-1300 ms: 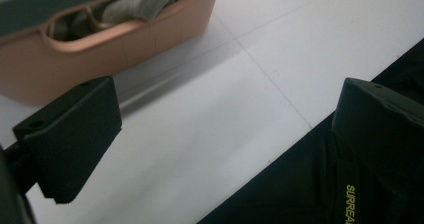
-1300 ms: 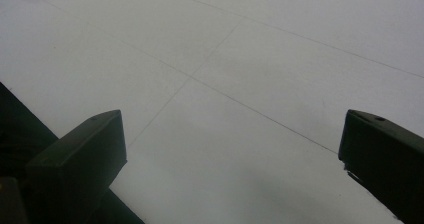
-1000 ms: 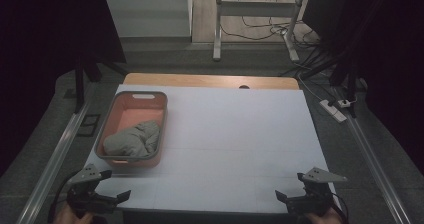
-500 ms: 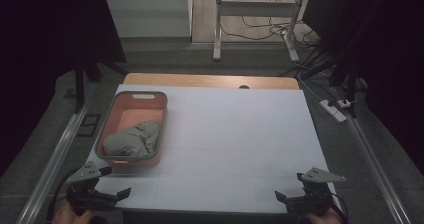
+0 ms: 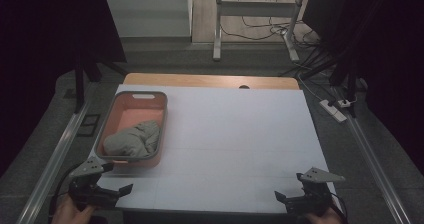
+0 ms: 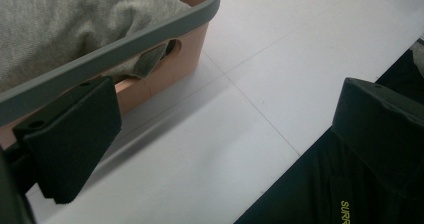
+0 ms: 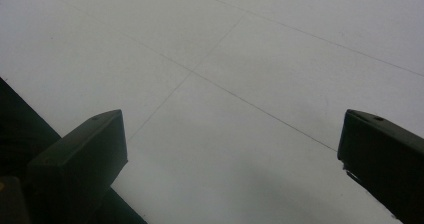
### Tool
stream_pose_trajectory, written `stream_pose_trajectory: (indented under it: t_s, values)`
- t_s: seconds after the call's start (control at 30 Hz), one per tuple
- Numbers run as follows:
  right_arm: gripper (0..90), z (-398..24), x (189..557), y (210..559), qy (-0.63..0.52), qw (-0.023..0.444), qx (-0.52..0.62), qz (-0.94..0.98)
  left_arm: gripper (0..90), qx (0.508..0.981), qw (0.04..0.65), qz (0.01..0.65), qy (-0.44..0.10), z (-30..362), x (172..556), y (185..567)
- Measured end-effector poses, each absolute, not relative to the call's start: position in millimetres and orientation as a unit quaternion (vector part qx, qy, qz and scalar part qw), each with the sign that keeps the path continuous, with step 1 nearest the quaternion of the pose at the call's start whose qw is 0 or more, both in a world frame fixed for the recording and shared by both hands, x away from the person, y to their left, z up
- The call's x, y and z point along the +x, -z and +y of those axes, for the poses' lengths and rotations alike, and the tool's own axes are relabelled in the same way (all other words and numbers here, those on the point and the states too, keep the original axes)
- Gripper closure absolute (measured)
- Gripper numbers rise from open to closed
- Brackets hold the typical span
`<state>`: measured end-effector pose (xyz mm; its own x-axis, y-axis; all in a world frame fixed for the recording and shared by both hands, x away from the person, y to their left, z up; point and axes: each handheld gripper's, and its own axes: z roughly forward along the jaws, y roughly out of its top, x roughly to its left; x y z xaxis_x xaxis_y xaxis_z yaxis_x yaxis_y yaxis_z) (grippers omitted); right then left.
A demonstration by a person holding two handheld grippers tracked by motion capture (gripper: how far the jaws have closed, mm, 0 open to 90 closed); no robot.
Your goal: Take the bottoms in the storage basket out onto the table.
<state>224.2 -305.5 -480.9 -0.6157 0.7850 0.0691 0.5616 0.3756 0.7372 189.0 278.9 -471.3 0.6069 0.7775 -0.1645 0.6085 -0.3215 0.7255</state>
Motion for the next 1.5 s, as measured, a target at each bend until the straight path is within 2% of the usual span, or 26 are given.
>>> stream_pose_trajectory:
  t_s: [0.33,1.5]
  values:
    - [0.0,-305,225,481,-0.375,0.145,0.411,0.818,0.0,0.807,0.384,0.43,-0.126,279,197,466]
    - [0.0,-303,225,482,-0.368,0.143,0.407,0.824,0.0,0.818,0.341,0.444,-0.133,280,232,452]
